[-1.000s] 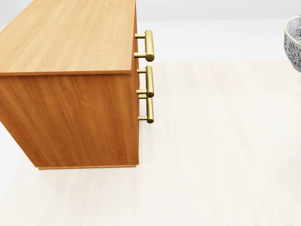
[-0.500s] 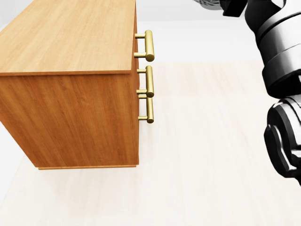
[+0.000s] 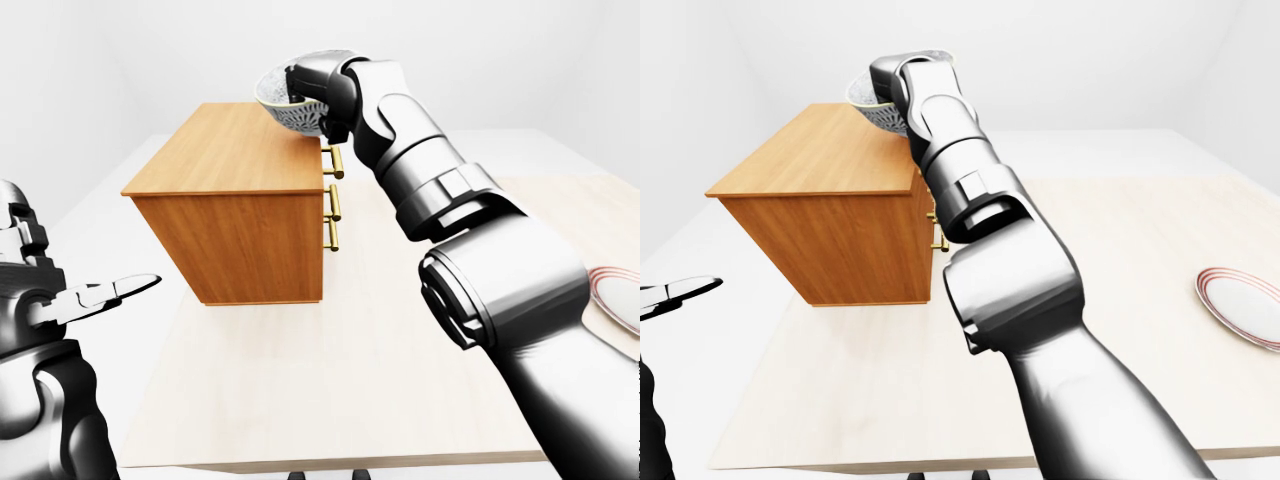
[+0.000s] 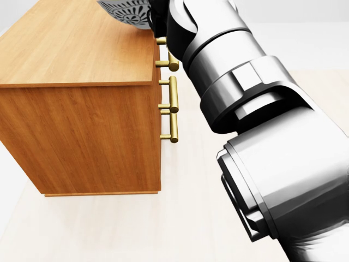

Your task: Put the bowl on top of the cabinet.

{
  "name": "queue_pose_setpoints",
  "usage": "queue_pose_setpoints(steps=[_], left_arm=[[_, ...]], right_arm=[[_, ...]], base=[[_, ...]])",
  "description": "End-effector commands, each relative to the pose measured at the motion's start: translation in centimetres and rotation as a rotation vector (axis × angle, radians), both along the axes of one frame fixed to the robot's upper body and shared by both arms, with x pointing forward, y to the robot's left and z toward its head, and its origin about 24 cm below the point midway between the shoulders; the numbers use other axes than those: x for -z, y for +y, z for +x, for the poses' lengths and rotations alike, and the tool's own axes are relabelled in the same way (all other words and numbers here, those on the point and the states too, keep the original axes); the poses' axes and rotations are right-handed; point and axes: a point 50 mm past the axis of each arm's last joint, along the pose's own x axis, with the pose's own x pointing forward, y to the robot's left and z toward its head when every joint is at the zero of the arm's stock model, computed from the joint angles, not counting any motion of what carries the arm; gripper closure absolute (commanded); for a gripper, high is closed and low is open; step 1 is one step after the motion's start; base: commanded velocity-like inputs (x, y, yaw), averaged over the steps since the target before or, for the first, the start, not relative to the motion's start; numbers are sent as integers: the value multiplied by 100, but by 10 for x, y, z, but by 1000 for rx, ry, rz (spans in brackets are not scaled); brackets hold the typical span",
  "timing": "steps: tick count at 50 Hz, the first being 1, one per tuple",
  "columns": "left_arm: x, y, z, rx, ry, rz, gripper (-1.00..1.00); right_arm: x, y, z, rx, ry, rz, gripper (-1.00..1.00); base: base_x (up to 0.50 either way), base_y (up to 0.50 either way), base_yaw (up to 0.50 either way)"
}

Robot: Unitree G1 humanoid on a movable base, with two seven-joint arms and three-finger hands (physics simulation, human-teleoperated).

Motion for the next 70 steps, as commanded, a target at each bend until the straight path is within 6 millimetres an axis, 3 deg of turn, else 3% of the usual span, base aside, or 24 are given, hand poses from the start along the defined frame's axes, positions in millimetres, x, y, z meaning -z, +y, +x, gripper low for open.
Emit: queue_pose_setpoints(steps=[1, 14, 37, 52, 70], left_arm=[[0, 0, 0, 3, 1, -3, -100], [0, -1, 0, 5, -2, -5, -100], [1, -1, 2, 8, 3, -6, -100], [2, -2, 3, 10, 10, -7, -100], [2, -2, 2, 9, 5, -8, -100]], right_arm=[[-11, 28, -12, -50, -72, -71, 100], [-12, 32, -15, -61, -85, -74, 100], [4, 60, -23, -155, -39, -20, 100], [19, 55, -17, -144, -12, 0, 100], [21, 57, -18, -148, 0, -6, 100]], base=[[0, 0, 0], [0, 0, 0], [0, 0, 0], [0, 0, 0], [0, 0, 0]])
